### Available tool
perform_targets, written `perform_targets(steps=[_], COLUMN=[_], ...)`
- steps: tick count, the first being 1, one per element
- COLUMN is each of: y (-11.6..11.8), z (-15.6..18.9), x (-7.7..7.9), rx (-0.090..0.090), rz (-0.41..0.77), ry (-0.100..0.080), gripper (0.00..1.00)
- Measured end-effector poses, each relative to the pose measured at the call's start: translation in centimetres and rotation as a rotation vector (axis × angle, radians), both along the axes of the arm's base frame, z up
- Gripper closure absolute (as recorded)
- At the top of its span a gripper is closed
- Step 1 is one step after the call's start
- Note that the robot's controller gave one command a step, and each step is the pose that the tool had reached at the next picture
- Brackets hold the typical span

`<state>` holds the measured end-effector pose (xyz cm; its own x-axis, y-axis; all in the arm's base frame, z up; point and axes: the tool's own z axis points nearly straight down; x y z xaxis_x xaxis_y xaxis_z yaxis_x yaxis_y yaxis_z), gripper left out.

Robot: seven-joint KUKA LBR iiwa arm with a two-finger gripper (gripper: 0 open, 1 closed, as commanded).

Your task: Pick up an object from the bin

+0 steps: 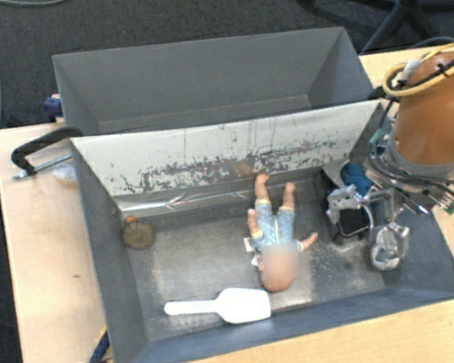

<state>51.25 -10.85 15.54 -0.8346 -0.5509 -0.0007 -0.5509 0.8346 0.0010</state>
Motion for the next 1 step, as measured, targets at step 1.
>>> perform_targets(steps=[1], y=[1.64], z=[0.46], x=[0.63], rx=[-0.002], rz=[0.099], ry=[-0.014], gripper=[0.00])
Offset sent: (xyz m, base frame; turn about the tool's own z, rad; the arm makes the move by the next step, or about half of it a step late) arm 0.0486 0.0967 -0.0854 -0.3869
